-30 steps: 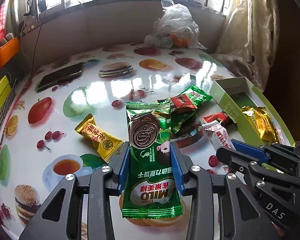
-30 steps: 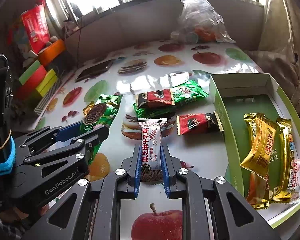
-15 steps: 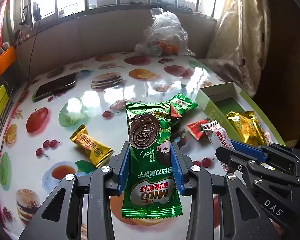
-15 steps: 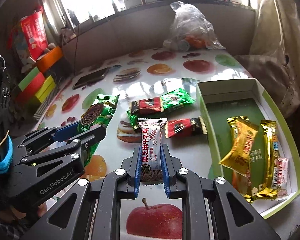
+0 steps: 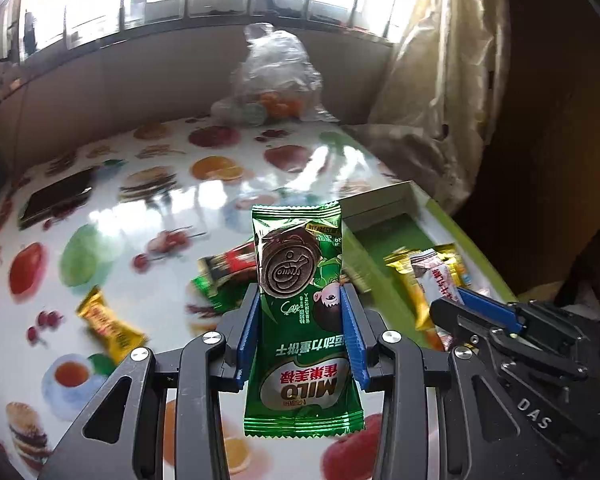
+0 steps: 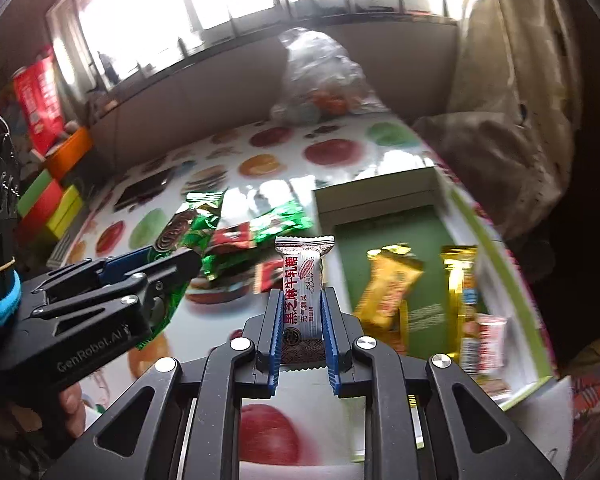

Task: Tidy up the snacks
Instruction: 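Lift and carry both held snacks over the green box, then lower the candy and MILO packet into the box and open both tools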

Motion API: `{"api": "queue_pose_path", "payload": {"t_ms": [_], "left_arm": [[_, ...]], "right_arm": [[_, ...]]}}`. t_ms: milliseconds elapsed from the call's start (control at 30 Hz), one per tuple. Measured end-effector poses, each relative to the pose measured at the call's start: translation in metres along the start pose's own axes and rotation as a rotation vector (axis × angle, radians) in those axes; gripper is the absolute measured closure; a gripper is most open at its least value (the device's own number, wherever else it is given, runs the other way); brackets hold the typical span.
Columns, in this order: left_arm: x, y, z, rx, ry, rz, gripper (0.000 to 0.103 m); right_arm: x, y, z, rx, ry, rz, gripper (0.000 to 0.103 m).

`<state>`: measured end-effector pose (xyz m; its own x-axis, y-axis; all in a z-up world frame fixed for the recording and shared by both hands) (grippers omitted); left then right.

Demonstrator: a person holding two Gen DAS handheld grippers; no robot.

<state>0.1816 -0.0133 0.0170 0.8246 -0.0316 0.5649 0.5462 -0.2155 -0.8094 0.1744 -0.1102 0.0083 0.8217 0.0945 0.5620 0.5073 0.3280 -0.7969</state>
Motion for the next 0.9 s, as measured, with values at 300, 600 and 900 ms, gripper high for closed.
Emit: {"api": "queue_pose_path", "payload": {"t_ms": [300, 600, 900], "left_arm": [[0.018, 0.023, -0.050, -0.071, 0.047, 0.026, 0.064], [0.023, 0.053, -0.079, -0.108, 0.061, 0.078, 0.064], [0.017, 0.076, -0.092, -0.120, 0.061, 0.126, 0.064]], "right_arm": [[0.002, -0.005, -0.052, -0.087, 0.061, 0.000, 0.085], [-0.008, 0.004, -0.090, -0.153, 0.109, 0.029, 0.085], [-0.010, 0.010, -0.108, -0.193, 0.120, 0.037, 0.085]]}}
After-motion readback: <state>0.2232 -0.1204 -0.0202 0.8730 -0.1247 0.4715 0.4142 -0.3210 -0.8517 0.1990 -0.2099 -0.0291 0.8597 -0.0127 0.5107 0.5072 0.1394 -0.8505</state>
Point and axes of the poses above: each gripper's, at about its wrist camera, not at the fingertips, and y roughly the way its jaws point, z to its left, x to its top, the point moved 10 cm from there along y, roughly the way its jaws point, and after that the axes turned 7 degrees about z, right-handed, at the moved point
